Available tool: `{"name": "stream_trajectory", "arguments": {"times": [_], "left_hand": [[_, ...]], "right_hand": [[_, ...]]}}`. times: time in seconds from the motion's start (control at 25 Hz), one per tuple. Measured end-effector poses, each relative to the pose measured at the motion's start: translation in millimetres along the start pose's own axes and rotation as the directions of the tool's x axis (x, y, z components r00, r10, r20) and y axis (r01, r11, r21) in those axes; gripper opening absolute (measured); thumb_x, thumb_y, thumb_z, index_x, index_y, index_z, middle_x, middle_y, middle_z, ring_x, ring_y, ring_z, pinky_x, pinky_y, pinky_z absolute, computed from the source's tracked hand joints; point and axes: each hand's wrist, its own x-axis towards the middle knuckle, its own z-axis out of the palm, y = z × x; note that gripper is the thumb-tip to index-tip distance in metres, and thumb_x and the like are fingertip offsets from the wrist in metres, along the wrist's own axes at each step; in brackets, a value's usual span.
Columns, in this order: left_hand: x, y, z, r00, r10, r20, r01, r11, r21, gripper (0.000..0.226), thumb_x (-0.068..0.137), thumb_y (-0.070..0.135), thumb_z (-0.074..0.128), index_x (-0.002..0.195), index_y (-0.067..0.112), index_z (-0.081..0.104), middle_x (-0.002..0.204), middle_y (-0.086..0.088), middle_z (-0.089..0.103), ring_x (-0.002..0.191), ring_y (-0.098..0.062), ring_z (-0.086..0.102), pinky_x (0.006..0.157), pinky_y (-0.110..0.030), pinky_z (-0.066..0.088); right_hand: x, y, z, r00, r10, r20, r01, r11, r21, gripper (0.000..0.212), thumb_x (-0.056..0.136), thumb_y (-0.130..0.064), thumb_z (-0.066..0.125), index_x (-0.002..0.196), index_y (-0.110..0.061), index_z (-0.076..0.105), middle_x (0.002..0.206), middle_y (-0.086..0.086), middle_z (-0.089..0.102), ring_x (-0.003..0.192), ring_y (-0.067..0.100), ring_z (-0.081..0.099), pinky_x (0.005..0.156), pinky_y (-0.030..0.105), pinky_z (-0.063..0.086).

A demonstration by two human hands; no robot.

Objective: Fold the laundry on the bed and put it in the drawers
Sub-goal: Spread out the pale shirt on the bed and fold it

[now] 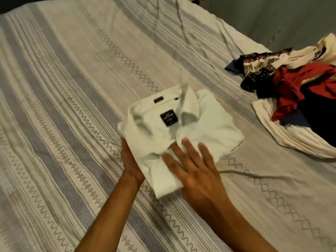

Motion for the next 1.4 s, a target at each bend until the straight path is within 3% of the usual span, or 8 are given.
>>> {"name": "stream_trajectory", "arguments": {"times": [0.12,0.2,0.4,0.56,0.64,0.72,1.12,1.4], "left_hand": [[6.4,25.5,-74.1,0.837,0.006,-0.548,0.063,0.992,0.108,0.093,0.088,0.088,0.034,0.149,0.021,0.054,0.150,-0.022,0.054,0.136,-0.047,0.051,0.115,-0.064,0.035],[-8.0,22.4,-110.1,0.822,0.078,-0.563,0.088,0.961,0.261,0.087,0.087,0.085,0.044,0.145,0.022,0.057,0.143,-0.020,0.061,0.132,-0.044,0.056,0.112,-0.065,0.039],[-20.5,29.5,-101.1,0.745,0.592,-0.307,0.037,0.423,0.905,0.050,0.092,0.048,0.071,0.137,0.030,0.056,0.135,0.001,0.064,0.125,-0.021,0.063,0.098,-0.046,0.055],[3.0,49.5,-74.4,0.775,0.627,0.081,0.143,-0.298,0.944,0.044,0.100,0.063,0.052,0.127,0.031,0.067,0.132,0.004,0.057,0.125,-0.015,0.048,0.103,-0.038,0.042],[32.4,60.1,-51.5,0.905,0.416,-0.086,0.194,-0.226,0.955,0.050,0.095,0.067,0.058,0.127,0.029,0.066,0.121,0.008,0.064,0.113,-0.014,0.059,0.088,-0.031,0.048],[61.2,62.1,-39.1,0.933,0.229,-0.279,0.337,-0.277,0.900,0.059,0.085,0.064,0.073,0.126,0.024,0.062,0.115,0.010,0.064,0.104,-0.014,0.062,0.081,-0.029,0.046],[94.0,58.9,-18.6,0.956,-0.050,-0.289,0.196,-0.623,0.757,0.031,0.072,0.045,0.092,0.072,0.026,0.068,0.075,0.006,0.070,0.069,-0.011,0.063,0.057,-0.020,0.043],[104.8,120.8,-13.4,0.935,0.248,-0.253,0.336,-0.397,0.854,0.031,0.076,0.046,0.089,0.096,0.025,0.080,0.092,-0.002,0.077,0.084,-0.021,0.072,0.079,-0.036,0.060]], "right_hand": [[-36.1,6.9,88.7,0.932,0.011,0.361,-0.029,0.999,0.045,0.082,0.084,-0.004,0.048,0.162,-0.024,0.030,0.174,0.006,0.010,0.158,0.027,-0.019,0.122,0.064,0.001],[-61.9,11.8,126.2,0.816,0.004,0.579,-0.107,0.984,0.144,0.088,0.091,-0.005,0.051,0.165,-0.029,0.010,0.173,-0.001,-0.015,0.150,0.022,-0.039,0.124,0.063,-0.010],[-78.5,30.2,142.4,0.974,0.222,0.035,-0.212,0.857,0.470,0.040,0.089,-0.022,0.067,0.128,-0.028,0.067,0.141,-0.009,0.063,0.135,0.019,0.055,0.105,0.043,0.053],[-53.5,46.8,126.9,0.434,0.838,0.331,-0.675,0.060,0.735,0.015,0.090,-0.018,0.077,0.099,-0.024,0.067,0.095,0.002,0.075,0.085,0.018,0.071,0.077,0.041,0.061],[-47.3,53.7,129.6,0.270,0.678,0.684,-0.683,-0.366,0.632,0.029,0.089,-0.026,0.080,0.110,-0.013,0.066,0.094,0.014,0.078,0.087,0.033,0.076,0.077,0.044,0.064],[-44.6,51.3,134.1,0.314,0.484,0.817,-0.613,-0.554,0.563,0.036,0.089,-0.025,0.081,0.115,-0.005,0.066,0.101,0.018,0.078,0.096,0.037,0.076,0.084,0.046,0.064],[-30.1,27.8,143.5,0.513,0.468,0.719,-0.484,-0.534,0.693,0.060,0.095,-0.042,0.072,0.147,-0.034,0.043,0.130,-0.001,0.072,0.111,0.024,0.074,0.091,0.049,0.062],[9.9,23.9,131.0,0.531,0.573,0.624,-0.446,-0.437,0.781,0.066,0.089,-0.044,0.077,0.140,-0.032,0.036,0.125,-0.006,0.068,0.113,0.021,0.069,0.093,0.050,0.060]]}}
